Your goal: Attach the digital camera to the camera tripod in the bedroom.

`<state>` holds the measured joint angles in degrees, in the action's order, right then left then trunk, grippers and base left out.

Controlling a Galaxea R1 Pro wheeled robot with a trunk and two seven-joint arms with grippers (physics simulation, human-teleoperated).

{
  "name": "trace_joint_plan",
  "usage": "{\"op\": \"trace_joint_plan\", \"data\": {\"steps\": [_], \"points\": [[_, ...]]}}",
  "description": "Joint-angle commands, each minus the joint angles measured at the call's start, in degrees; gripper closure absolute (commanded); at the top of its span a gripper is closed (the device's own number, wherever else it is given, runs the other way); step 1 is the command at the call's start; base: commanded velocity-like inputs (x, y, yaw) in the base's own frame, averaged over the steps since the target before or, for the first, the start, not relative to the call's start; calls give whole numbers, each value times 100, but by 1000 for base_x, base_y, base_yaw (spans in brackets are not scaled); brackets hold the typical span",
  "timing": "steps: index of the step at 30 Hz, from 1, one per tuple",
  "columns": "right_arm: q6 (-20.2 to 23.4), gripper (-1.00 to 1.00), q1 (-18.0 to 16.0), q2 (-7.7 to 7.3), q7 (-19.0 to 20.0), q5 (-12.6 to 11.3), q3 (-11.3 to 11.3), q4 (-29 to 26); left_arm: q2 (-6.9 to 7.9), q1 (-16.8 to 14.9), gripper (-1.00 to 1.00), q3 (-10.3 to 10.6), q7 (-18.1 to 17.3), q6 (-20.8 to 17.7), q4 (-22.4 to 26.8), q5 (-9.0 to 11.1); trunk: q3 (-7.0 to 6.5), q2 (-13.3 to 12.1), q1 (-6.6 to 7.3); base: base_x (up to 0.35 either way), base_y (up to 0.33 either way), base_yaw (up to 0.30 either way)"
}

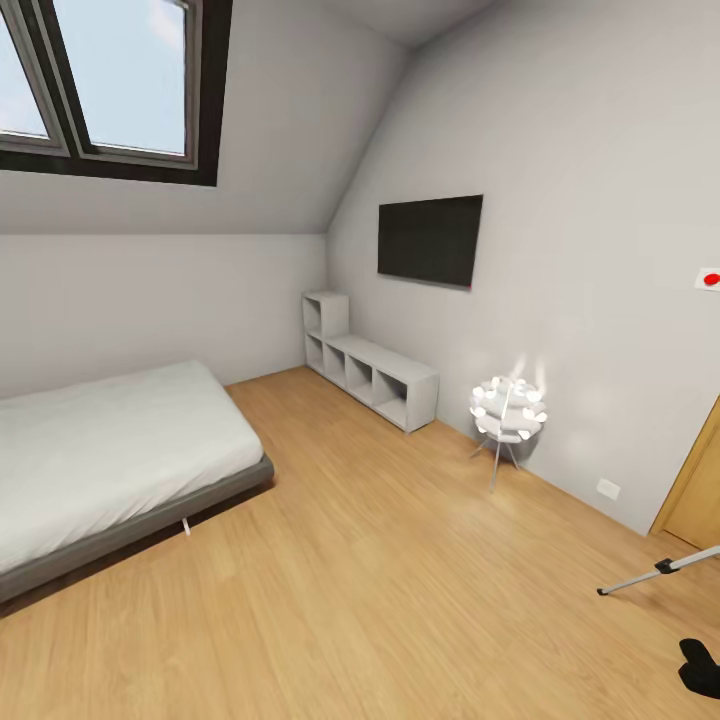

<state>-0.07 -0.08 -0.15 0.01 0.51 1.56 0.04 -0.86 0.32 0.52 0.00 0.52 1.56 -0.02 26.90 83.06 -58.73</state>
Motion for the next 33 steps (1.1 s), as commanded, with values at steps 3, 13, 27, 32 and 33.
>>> {"op": "trace_joint_plan", "data": {"steps": [3,13,27,32,33], "points": [[-3,-100,-1,-2,-6,3,44,-1,-1,8,-100,-5,0,13,41,1,3,2,0,0,0,0],[-16,-100,-1,0,-37,-6,50,-4,-22,12,-100,-23,-26,18,81,11,3,2,0,0,0,0],[-2,-100,-1,-2,-7,-1,59,-4,-17,12,-100,-35,-35,18,83,237,3,2,0,0,0,0],[-1,-100,-1,-10,8,1,62,-4,-11,12,-100,-28,-39,18,82,398,3,2,0,0,0,0],[-1,-100,-1,-10,10,1,63,-4,-12,12,-100,-28,-40,18,81,430,3,2,0,0,0,0]]}}
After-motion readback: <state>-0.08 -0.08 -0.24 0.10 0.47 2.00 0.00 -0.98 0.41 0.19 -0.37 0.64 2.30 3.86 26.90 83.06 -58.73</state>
